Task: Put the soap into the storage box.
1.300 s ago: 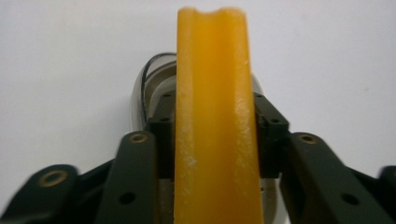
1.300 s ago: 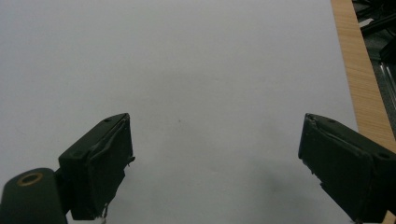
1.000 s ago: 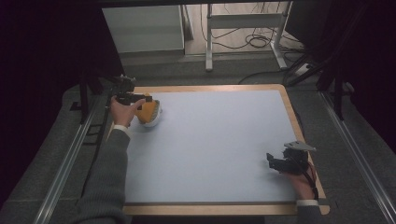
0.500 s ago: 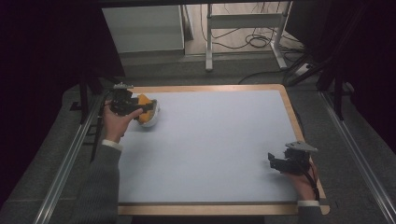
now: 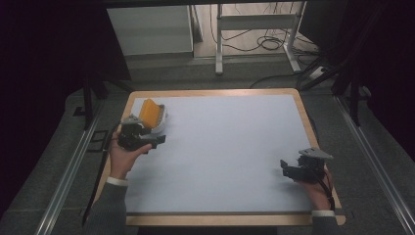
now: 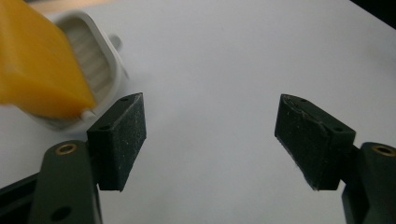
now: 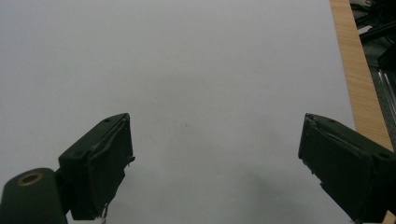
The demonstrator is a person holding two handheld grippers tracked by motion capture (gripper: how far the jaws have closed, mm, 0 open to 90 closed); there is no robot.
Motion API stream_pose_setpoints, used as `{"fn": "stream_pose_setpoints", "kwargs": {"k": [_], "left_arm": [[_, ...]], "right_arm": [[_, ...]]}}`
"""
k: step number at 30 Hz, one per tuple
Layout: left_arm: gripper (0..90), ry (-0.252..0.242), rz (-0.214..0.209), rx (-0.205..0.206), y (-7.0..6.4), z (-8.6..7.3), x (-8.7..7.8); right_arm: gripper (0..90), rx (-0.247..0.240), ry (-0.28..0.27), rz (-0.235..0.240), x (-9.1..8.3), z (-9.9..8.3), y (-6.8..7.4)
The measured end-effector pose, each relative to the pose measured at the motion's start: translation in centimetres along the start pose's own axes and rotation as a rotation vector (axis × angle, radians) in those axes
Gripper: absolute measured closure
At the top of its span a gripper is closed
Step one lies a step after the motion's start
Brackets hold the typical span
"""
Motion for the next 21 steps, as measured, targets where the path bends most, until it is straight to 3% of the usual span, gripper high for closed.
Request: {"fn": "stream_pose_setpoints", "kwargs": {"k": [10, 13, 15, 21], "left_arm": [[24.8, 0.071, -0.031, -0.015, -0.8, -4.9, 1.1], [24.6, 0.088, -0.004, -0.021, -0.4, -5.2, 1.1], [25.0, 0.070, -0.013, -0.044, -0.3, -5.2, 0.8], [24.9, 0.083, -0.006, -0.037, -0.4, -5.4, 1.0]], "right_arm": [[10.1, -0.005, -0.001, 0.003, 0.0, 0.1, 0.2], [10.1, -0.008, -0.002, 0.002, 0.0, 0.1, 0.2], [10.1, -0.006, -0.003, -0.001, -0.1, 0.1, 0.2], [10.1, -0.015, -0.014, 0.002, -0.2, 0.2, 0.2]]}}
Point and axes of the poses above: each handheld gripper's, and its own axes: x roughly forward along the jaws, z roughly out of its top, y roughly to its left, the point moved 2 cm from there along x, roughly forward along the jaws, and after that the axes turned 13 degrees about z, right-handed, at the moved point
